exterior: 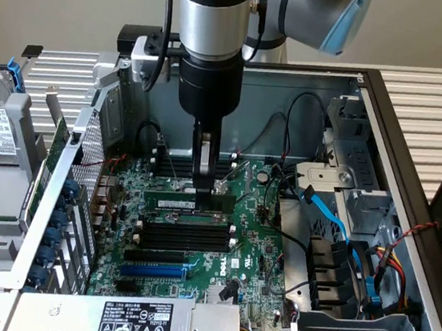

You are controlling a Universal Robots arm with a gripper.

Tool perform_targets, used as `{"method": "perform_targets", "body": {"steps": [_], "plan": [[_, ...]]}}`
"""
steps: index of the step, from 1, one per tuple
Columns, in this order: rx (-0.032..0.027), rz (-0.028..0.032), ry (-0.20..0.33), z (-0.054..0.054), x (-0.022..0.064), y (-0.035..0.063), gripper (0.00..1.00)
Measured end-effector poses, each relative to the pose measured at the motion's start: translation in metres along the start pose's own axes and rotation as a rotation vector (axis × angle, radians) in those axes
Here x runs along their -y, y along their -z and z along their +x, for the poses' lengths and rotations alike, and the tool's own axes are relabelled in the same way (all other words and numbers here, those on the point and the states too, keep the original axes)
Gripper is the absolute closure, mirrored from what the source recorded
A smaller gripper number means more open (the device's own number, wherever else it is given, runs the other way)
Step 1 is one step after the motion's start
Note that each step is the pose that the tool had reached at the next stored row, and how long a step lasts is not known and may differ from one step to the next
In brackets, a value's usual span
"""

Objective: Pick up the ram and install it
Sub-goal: 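Insert the ram into the slot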

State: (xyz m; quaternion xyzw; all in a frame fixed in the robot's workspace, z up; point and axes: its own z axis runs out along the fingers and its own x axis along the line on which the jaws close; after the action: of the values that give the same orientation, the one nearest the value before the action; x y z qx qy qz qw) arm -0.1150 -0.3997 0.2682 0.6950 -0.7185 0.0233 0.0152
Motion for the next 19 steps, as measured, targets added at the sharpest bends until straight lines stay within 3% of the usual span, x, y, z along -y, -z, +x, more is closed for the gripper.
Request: {"method": "perform_targets", "body": {"steps": [13,19], "plan": [[-0.0003,-0.0002,0.0,0.003,0.0,-0.0077,0.88],[-0.0062,0.0002,0.002,0.003,-0.0002,-0.0106,0.88]]}}
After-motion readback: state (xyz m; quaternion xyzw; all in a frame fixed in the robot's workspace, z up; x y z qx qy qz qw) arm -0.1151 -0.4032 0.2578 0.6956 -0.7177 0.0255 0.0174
